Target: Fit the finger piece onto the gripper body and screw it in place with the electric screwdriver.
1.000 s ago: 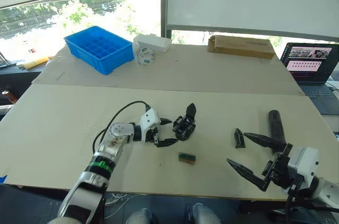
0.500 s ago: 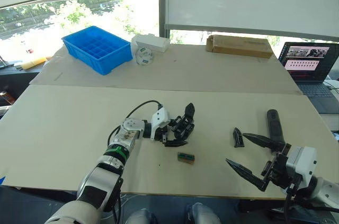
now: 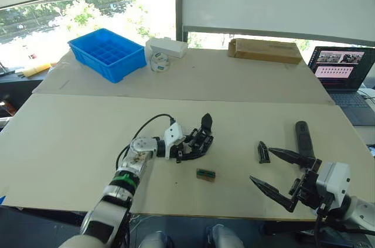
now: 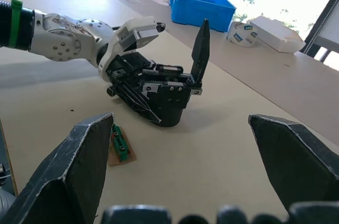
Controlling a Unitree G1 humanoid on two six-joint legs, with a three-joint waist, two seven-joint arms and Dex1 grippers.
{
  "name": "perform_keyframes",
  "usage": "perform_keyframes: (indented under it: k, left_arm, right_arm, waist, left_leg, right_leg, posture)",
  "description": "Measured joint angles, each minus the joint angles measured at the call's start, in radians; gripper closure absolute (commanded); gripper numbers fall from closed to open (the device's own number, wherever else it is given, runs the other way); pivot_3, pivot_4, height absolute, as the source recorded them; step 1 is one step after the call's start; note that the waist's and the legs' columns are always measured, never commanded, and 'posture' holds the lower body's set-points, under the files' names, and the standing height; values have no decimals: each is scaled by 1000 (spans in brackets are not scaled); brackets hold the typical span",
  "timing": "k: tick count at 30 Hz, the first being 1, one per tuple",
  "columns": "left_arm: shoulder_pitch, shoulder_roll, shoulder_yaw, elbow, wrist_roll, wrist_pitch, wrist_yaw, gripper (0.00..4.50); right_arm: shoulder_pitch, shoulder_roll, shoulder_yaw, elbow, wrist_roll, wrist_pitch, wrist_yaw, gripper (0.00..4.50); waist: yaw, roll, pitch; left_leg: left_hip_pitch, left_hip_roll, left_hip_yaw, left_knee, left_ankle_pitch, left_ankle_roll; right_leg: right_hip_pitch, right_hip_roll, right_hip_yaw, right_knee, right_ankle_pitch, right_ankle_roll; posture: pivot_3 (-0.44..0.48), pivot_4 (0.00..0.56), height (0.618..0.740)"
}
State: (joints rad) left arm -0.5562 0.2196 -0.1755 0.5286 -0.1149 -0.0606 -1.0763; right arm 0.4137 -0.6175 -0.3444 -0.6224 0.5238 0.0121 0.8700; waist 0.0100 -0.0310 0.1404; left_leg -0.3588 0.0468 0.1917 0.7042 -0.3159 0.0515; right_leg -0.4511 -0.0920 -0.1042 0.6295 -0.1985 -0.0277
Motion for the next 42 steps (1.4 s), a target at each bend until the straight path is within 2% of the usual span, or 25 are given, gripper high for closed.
perform_keyframes:
  k: [2, 6, 13, 20, 27, 35, 37, 38, 39, 40, 42]
  left_arm:
    - [65, -7, -11, -144, 9, 105, 69, 2171]
    - [125, -38, -22, -314, 34, 261, 215, 2171]
    - [138, -76, -50, -332, 72, 283, 340, 2171]
    - [118, -93, -68, -252, 74, 195, 336, 2171]
    - [93, -72, -69, -181, 70, 107, 276, 2171]
    - [46, -77, -71, -91, 71, 54, 242, 2171]
    - [35, -71, -68, -79, 64, 61, 227, 1147]
    - [33, -70, -67, -78, 61, 64, 222, 959]
    - [31, -68, -63, -76, 52, 70, 213, 382]
    - [30, -64, -61, -76, 45, 78, 204, 21]
    - [29, -48, -60, -78, 34, 84, 188, 21]
  right_arm:
    - [2, 0, -1, 1, 0, 0, 1, 0]
    - [5, 0, 0, 1, 0, 0, 2, 0]
    - [2, 0, 0, 3, 0, 0, 7, 0]
    - [4, 0, -1, 3, 1, 0, 21, 0]
    - [31, 0, -19, 3, 3, 0, 29, 0]
    - [19, 0, -22, 5, 1, 0, 41, 0]
    - [15, 0, -22, 6, 0, -1, 40, 0]
    - [14, 1, -22, 7, -1, -1, 40, 0]
    - [11, 3, -22, 10, -6, -4, 39, 0]
    - [9, 6, -21, 12, -11, -7, 38, 0]
    - [8, 13, -17, 21, -15, -16, 37, 0]
  waist:
    - [1, 0, 0]
    - [5, 0, 0]
    - [4, 0, 0]
    - [6, 0, 0]
    - [5, 0, 0]
    - [6, 0, 0]
    - [6, 0, 0]
    - [5, 0, 0]
    - [5, 0, 0]
    - [4, 0, 0]
    - [4, 0, 0]
  left_leg:
    - [0, 0, 0, 0, 0, 0]
    - [-1, 0, 0, 1, 0, 0]
    - [-1, 0, 0, 1, 0, 0]
    - [0, 0, 0, 1, 0, 0]
    - [1, 0, 0, 1, 0, 0]
    - [5, 0, -2, 1, -4, 6]
    - [5, 0, -2, 1, -4, 6]
    - [5, 0, -2, 1, -4, 6]
    - [5, 0, -2, 1, -4, 6]
    - [5, 0, -2, 1, -4, 6]
    - [5, 0, -2, 1, -4, 6]
  right_leg:
    - [0, 0, 0, 0, 0, 0]
    - [0, 0, 0, 0, 0, 1]
    - [0, 0, 0, 0, 0, 1]
    - [1, -1, -1, 0, 0, 1]
    - [1, -1, -1, 0, 0, 1]
    - [9, -3, -3, -2, 0, 3]
    - [9, -4, -3, -2, 0, 3]
    - [9, -4, -3, -2, 0, 3]
    - [9, -4, -3, -2, 0, 3]
    - [9, -4, -4, -2, 0, 3]
    - [9, -4, -4, -2, 0, 3]
  posture:
    - [0, 150, 740]
    - [0, 150, 740]
    - [0, 150, 740]
    - [0, 150, 740]
    - [0, 150, 740]
    - [0, 150, 740]
    - [0, 150, 740]
    - [0, 150, 740]
    - [0, 150, 740]
    - [0, 150, 740]
    - [0, 150, 740]
